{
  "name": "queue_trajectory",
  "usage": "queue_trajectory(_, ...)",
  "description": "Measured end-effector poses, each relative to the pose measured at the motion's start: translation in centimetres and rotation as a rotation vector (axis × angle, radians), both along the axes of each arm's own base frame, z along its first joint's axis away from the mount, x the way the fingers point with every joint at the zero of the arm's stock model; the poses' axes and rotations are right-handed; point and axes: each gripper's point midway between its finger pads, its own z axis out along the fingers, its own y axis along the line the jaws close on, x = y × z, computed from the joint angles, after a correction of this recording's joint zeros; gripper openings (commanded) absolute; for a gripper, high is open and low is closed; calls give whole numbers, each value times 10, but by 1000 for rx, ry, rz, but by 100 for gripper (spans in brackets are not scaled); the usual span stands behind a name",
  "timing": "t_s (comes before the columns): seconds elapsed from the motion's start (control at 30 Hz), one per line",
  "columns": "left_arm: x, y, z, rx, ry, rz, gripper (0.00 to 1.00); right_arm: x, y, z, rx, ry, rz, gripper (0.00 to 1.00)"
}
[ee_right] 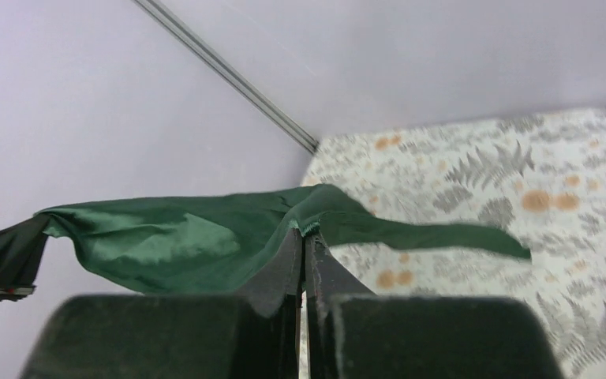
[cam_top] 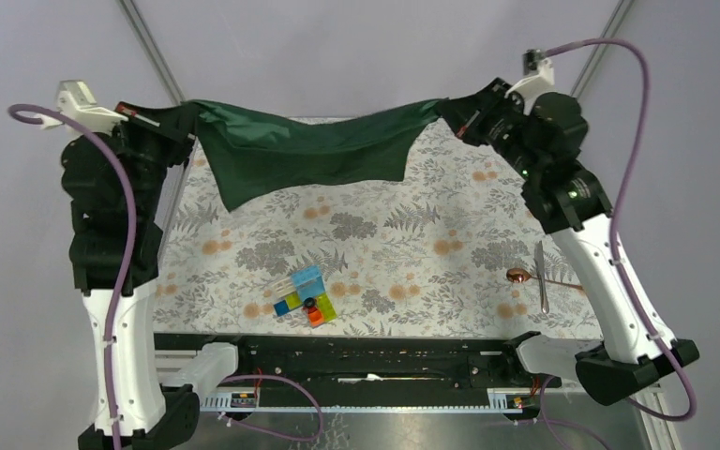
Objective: Fold the napkin into a case and place the utensils inside
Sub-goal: Fold and flatten the napkin at the center of the board.
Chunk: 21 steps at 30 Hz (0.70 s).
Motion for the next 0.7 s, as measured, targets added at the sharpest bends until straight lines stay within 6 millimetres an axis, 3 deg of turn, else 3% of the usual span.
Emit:
queue_trajectory(0.1,-8,2,27,1,-82,10,0,-10,-7,34,44,-74,-14,0)
queue_trajectory(0.2,6,5,31,1,-90,28,0,-5,-13,52,73,-111,-59,0)
queue_trajectory(0.3,49,9,17,5,-41,52,0,19,-12,53,73,-109,-111,0)
queue_trajectory(0.37,84,11,-1,11,7,65,0,48,-7,44,57,-90,-152,0)
queue_trajectory(0.47,151,13,-56,28,133,78,0,97,4,4,2,-23,-201,0)
queue_trajectory(0.63,241,22,-182,41,366,74,0,178,13,-105,-100,153,-248,0)
queue_trajectory(0.7,264,27,-232,42,455,72,0,209,8,-153,-133,226,-266,0)
